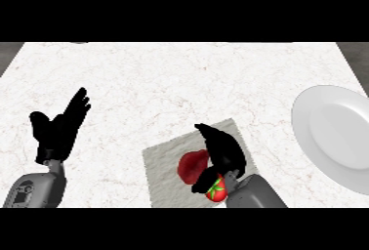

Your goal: Pick the pear from the placemat and place it in the plate

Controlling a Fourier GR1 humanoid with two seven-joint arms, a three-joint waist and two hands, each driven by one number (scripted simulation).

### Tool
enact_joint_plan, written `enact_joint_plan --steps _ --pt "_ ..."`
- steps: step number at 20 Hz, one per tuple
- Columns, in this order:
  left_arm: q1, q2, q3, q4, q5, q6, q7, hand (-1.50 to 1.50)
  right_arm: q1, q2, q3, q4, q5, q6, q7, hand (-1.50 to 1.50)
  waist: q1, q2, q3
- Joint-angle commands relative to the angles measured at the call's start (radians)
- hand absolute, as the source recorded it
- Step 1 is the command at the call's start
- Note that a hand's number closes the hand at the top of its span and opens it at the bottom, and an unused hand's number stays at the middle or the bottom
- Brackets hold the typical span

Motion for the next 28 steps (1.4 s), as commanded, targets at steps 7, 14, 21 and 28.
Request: enact_joint_plan --steps 7,14,21,28 --pt "0.024 0.010 0.030 -0.048 0.023 -0.040 0.023 0.00 0.020 0.004 0.120 0.060 -0.033 -0.056 -0.092 1.50 0.002 0.000 0.000" --pt "0.010 -0.038 -0.001 -0.046 -0.028 0.007 0.024 0.00 -0.198 0.004 -0.037 0.205 -0.051 -0.166 -0.005 1.50 0.013 0.002 0.001" --pt "-0.001 -0.046 -0.009 -0.031 -0.024 -0.004 0.021 0.00 -0.429 -0.102 -0.270 0.406 0.107 -0.312 0.145 1.50 0.024 0.006 0.000" --pt "-0.012 -0.036 0.013 0.011 -0.020 -0.004 0.005 0.00 -0.520 -0.185 -0.207 0.382 0.448 -0.547 0.333 1.50 -0.004 0.000 -0.002"
